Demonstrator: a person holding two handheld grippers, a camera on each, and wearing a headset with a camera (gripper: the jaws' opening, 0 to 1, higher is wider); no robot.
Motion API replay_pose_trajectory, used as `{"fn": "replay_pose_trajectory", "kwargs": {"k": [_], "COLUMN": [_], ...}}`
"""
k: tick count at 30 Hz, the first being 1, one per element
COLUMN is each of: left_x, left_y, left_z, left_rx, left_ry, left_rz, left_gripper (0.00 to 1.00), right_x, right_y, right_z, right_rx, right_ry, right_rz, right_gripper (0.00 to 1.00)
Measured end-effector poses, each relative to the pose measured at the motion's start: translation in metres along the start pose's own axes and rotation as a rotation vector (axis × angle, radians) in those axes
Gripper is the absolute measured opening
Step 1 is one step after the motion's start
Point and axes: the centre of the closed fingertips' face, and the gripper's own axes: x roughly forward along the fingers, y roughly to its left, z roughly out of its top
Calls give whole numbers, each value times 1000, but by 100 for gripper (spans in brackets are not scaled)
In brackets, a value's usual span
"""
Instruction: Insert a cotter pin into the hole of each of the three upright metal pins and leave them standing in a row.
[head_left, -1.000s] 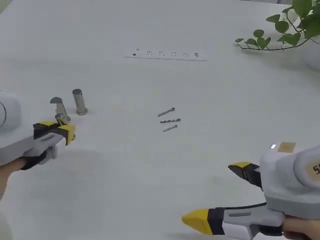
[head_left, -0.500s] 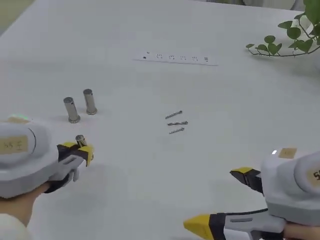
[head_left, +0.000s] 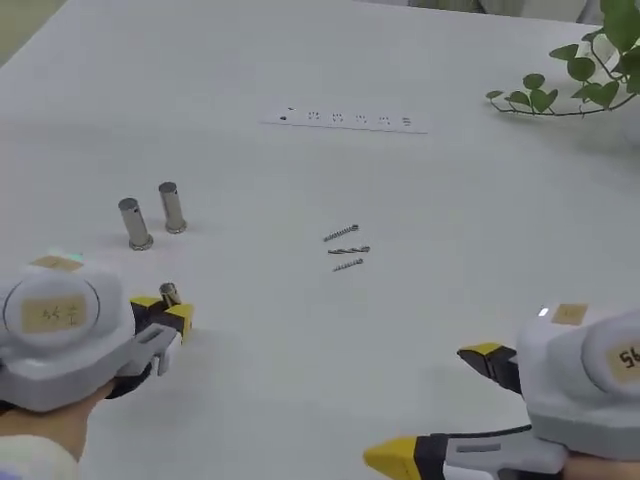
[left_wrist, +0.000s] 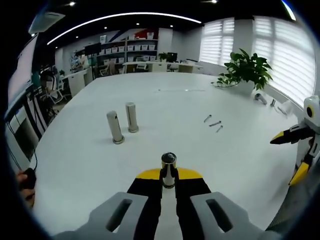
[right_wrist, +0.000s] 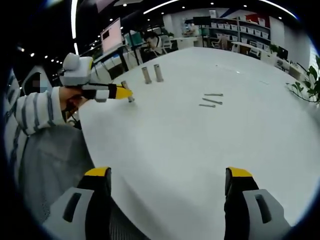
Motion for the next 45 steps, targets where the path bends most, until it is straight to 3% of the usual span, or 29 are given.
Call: {"fn": "replay_pose_trajectory", "kwargs": {"k": [16, 27, 45], "left_x": [9, 9, 6], "left_y": [-2, -2, -8], "left_z": [-11, -11, -11], "left_rx": [-5, -26, -91], "left_ry": [17, -2, 9], "left_rz": [0, 2, -20], "left_gripper": [7, 7, 10], "right_x": [1, 1, 2], "right_y": [2, 1, 2], "right_z": [-4, -5, -8], "right_rx": [9, 13, 8], "right_ry": [14, 15, 27], "right_rz": [11, 14, 23], "right_gripper": [95, 95, 95]}}
